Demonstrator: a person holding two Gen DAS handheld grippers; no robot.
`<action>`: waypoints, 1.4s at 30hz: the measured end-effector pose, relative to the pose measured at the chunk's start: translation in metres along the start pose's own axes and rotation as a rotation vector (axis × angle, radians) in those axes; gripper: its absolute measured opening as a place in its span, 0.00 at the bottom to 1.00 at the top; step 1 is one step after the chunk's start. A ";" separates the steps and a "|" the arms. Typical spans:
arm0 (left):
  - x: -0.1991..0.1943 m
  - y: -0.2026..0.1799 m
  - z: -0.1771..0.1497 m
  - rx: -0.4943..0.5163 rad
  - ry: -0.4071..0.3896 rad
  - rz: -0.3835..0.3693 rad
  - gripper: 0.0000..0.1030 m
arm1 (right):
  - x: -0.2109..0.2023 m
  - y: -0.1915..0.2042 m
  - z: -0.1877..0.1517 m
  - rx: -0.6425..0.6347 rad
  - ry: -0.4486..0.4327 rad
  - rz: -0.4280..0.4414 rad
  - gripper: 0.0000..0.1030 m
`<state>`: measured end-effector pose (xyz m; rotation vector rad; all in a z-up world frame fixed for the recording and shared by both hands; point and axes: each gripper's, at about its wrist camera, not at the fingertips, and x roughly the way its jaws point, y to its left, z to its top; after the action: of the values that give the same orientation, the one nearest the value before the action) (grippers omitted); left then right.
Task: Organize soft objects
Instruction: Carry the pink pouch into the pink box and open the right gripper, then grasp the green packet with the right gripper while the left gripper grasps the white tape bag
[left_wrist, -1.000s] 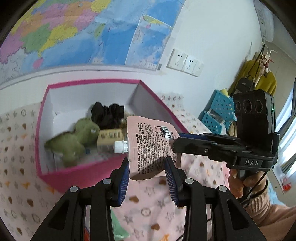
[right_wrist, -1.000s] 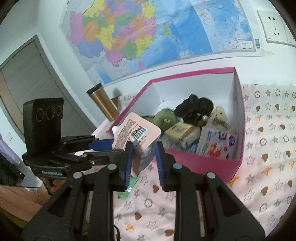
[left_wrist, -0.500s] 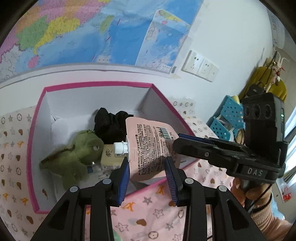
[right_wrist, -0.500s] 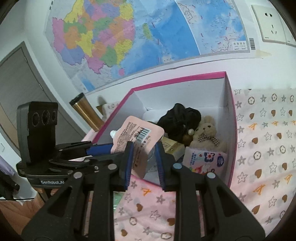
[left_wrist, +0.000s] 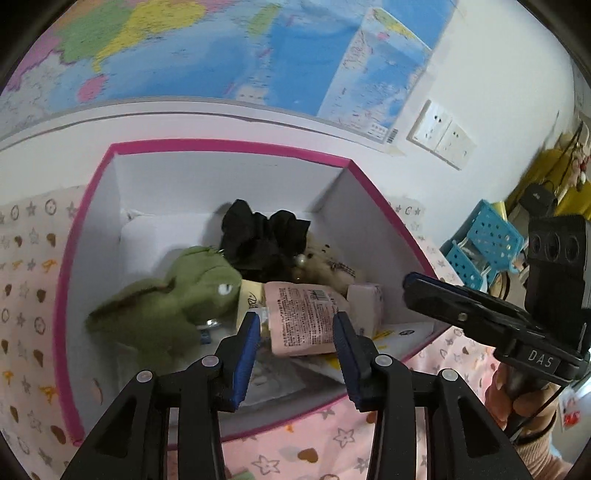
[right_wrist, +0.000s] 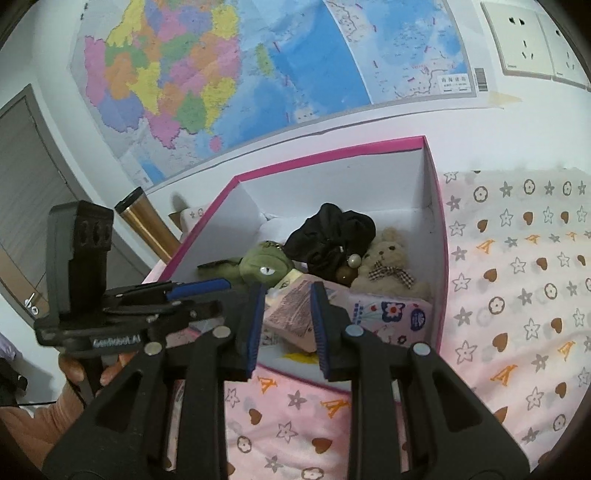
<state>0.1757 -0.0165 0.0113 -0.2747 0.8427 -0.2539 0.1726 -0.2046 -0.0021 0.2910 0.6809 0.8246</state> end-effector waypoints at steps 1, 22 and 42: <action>-0.004 0.002 -0.002 -0.002 -0.012 0.002 0.40 | -0.002 0.002 -0.002 -0.006 -0.001 0.004 0.28; -0.093 0.049 -0.102 -0.023 -0.101 0.132 0.48 | 0.006 0.060 -0.082 -0.099 0.145 0.204 0.42; -0.072 0.079 -0.161 -0.141 0.011 0.117 0.49 | 0.086 0.078 -0.123 -0.065 0.321 0.220 0.49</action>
<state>0.0157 0.0584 -0.0673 -0.3543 0.8861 -0.0867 0.0890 -0.0908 -0.0949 0.1770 0.9302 1.1156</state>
